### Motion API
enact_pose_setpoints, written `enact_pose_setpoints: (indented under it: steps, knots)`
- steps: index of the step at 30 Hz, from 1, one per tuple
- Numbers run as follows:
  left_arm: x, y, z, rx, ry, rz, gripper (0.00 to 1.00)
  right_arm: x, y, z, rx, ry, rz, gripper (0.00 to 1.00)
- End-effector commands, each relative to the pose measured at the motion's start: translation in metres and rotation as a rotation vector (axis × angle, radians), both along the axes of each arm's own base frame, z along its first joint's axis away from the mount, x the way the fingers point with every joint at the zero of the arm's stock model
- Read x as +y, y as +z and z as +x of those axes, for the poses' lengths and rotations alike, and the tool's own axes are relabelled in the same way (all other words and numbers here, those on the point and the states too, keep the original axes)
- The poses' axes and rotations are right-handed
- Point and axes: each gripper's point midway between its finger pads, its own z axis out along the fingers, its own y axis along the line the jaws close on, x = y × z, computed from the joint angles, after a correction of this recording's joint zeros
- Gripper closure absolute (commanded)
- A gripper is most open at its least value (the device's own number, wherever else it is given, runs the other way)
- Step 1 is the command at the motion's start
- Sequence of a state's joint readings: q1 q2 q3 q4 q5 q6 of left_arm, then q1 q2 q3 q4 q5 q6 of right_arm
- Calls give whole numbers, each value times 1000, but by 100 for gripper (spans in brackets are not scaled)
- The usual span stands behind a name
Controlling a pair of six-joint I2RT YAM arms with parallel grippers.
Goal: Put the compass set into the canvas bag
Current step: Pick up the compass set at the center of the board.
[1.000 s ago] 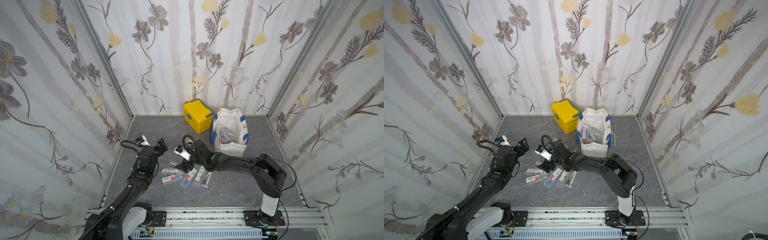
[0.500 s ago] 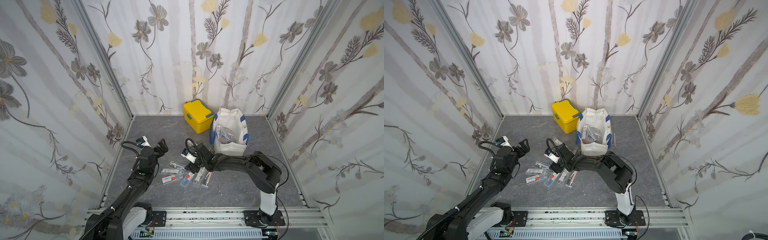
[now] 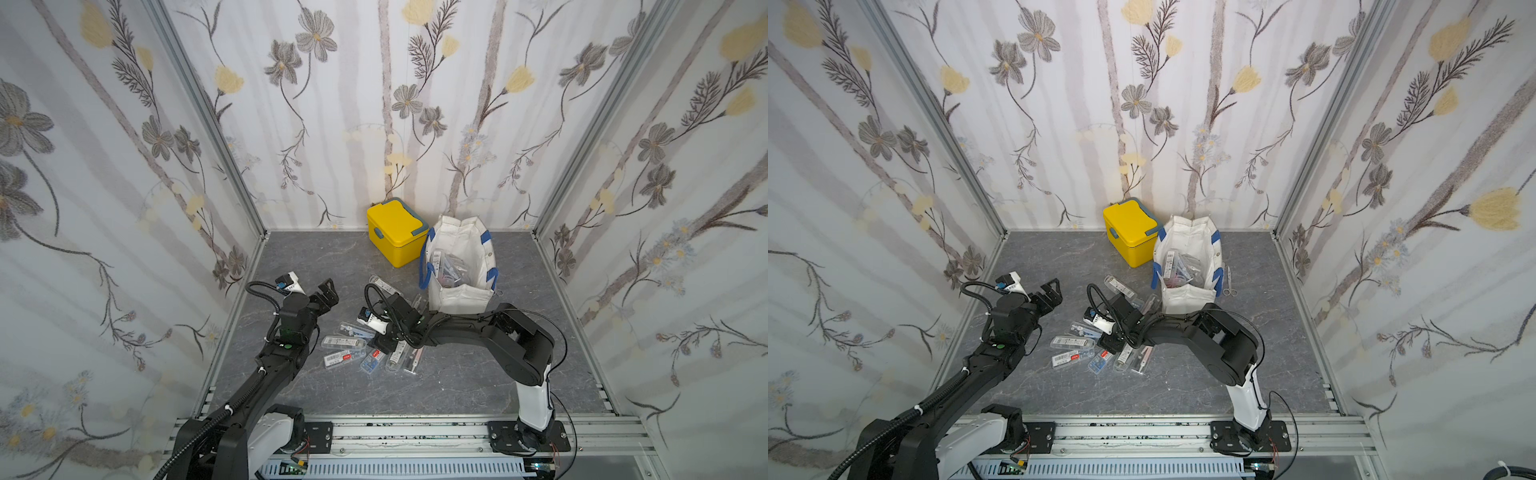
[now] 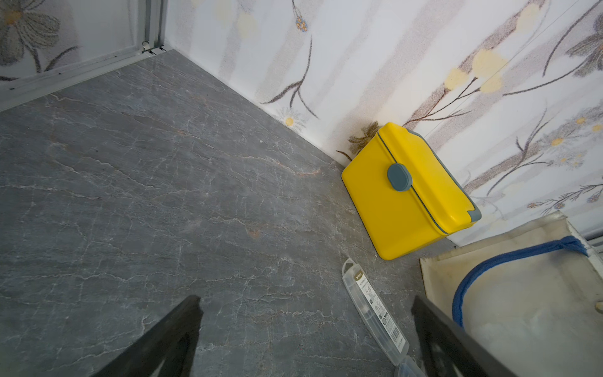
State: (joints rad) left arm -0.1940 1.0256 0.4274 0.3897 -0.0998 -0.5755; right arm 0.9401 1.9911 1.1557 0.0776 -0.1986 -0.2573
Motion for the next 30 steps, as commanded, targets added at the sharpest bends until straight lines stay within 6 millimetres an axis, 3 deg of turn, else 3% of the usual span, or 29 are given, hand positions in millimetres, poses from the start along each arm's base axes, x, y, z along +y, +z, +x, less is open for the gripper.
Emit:
enact_pose_setpoints:
  steps: [1, 12, 17, 30]
  knots:
    - [-1, 8, 3, -30, -4, -3, 0, 2, 0, 3, -26, 18, -14, 28]
    - [-1, 9, 2, -32, -10, 7, 0, 7, -10, 25, -3, -18, -6, 31]
    - [0, 9, 2, -32, -9, 9, 0, 9, -4, 26, 37, 10, 37, 33]
    - [1, 14, 1, -39, -6, 13, 0, 9, -13, 26, 30, 89, -53, 33]
